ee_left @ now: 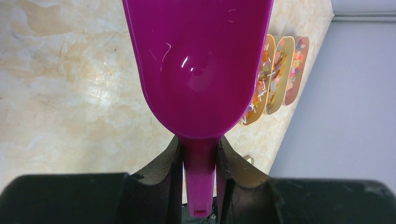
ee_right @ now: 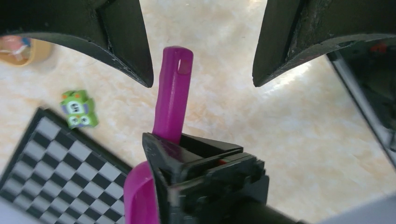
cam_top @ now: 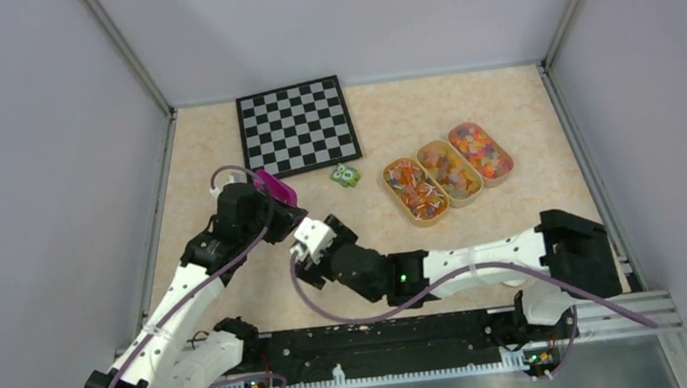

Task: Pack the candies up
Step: Adjust the spatula.

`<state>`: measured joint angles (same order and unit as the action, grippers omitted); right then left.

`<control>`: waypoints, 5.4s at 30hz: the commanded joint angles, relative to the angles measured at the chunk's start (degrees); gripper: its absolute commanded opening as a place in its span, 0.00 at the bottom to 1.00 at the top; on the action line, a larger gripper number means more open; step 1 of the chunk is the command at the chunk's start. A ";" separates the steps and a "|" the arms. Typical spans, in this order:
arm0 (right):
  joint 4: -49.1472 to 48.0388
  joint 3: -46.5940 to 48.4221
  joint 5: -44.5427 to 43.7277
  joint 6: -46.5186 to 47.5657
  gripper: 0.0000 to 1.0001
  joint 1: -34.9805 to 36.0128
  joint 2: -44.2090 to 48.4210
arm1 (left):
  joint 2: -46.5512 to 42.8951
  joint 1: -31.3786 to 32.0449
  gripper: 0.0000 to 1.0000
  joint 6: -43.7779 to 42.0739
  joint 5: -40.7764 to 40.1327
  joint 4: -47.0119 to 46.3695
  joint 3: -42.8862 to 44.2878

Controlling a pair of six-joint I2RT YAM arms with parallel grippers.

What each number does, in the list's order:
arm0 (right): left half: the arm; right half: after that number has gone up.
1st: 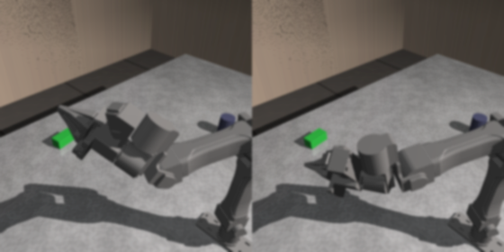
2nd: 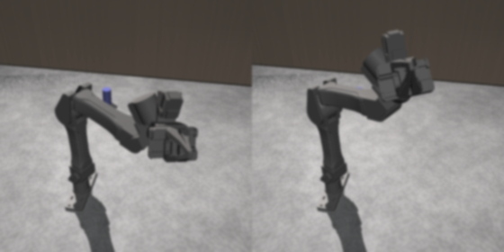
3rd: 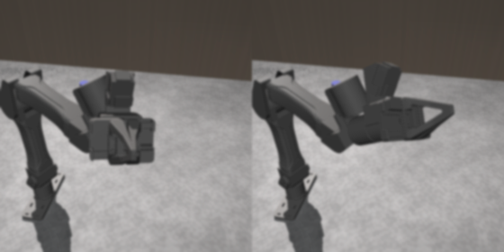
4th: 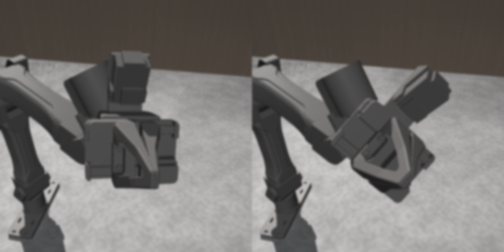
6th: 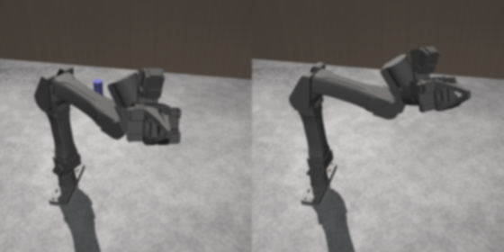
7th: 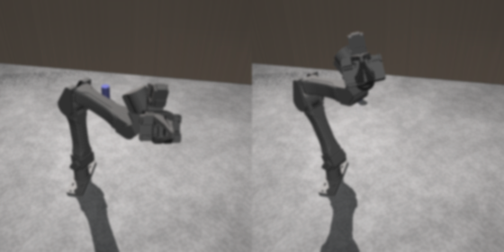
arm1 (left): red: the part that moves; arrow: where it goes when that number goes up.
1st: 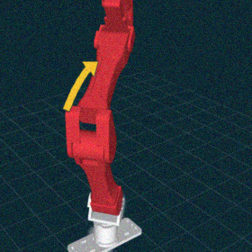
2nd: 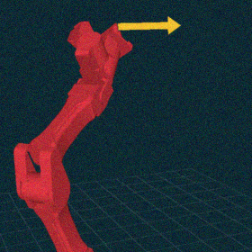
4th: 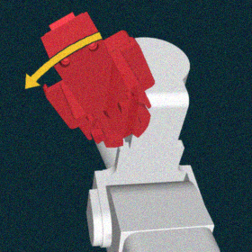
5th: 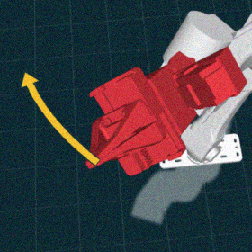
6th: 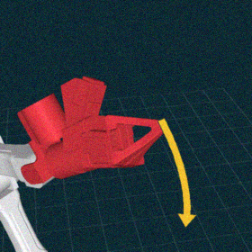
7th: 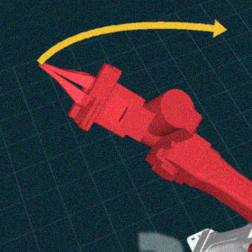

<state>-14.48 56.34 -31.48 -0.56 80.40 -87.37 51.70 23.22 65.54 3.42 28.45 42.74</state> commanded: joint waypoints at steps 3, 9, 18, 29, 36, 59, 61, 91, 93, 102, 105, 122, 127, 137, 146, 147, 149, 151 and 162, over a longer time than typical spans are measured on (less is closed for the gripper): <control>-7.52 6.10 -19.51 21.71 0.74 5.21 -9.45 | -1.65 -0.20 0.00 3.19 1.87 1.24 1.84; -16.58 6.93 -25.79 30.91 0.62 6.86 -14.85 | -1.61 -0.20 0.00 5.40 5.46 1.00 2.25; -28.62 3.25 -29.57 36.62 0.19 6.99 -15.31 | -3.38 -0.24 0.02 4.73 8.05 -0.09 1.70; -26.58 -1.57 -25.38 26.52 0.00 5.84 -8.71 | -8.47 -0.20 0.68 2.39 9.45 -10.65 -2.43; -13.70 -6.93 -18.10 7.49 0.00 2.05 1.19 | -8.76 -0.20 0.87 -1.11 8.11 -10.12 -2.18; -6.76 -18.80 4.54 -14.80 0.00 -4.15 19.59 | -2.90 -0.22 0.60 -3.58 0.35 -8.28 -4.28; -6.92 -19.06 4.67 -14.88 0.00 -4.20 19.17 | -2.46 -0.21 0.49 -2.40 -0.06 -7.83 -4.54; -13.40 -13.96 6.54 -5.39 0.44 -4.19 9.66 | 1.46 -0.22 0.00 11.53 9.12 0.66 -5.07; -13.65 -13.69 6.19 -5.26 0.43 -4.19 9.02 | 1.66 -0.20 0.00 11.69 10.33 0.07 -5.21; -13.81 -12.85 4.59 -5.91 0.52 -4.16 7.26 | 2.69 -0.20 0.00 13.23 12.93 -0.66 -6.79; -11.95 -12.71 4.84 -6.43 0.56 -4.18 7.24 | 3.16 -0.27 0.00 13.69 13.39 -0.31 -7.22; -10.75 -15.96 4.00 -7.68 0.55 -4.67 9.66 | 3.92 -0.28 0.00 14.88 16.42 -1.30 -8.18; -10.52 -19.55 12.39 -8.65 0.65 -7.29 14.65 | 3.53 -0.28 0.00 14.53 16.03 0.05 -7.58; -12.31 -19.53 13.04 -8.49 0.62 -7.58 13.45 | 5.39 -0.28 0.00 14.88 18.84 -0.22 -7.60; -10.85 -18.23 13.72 -7.68 0.61 -7.63 11.22 | 5.37 -0.29 0.00 15.95 19.29 -0.88 -8.26; -11.02 -18.46 13.89 -7.95 0.61 -7.63 11.18 | 5.27 -0.28 0.00 16.13 19.09 -0.87 -8.33; -11.84 -19.00 14.54 -8.34 0.61 -7.61 11.29 | 4.93 -0.29 0.00 16.56 18.80 -0.98 -8.43; -11.63 -18.94 15.41 -8.43 0.62 -7.63 11.22 | 4.71 -0.29 0.00 16.84 18.39 -1.08 -8.66; -7.59 -19.85 16.91 -9.65 0.73 -7.62 15.77 | 4.63 -0.46 0.00 17.39 17.75 -0.90 -9.02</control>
<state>-21.93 36.29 -16.23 -8.75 73.32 -74.85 57.60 21.69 81.19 14.33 29.69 33.39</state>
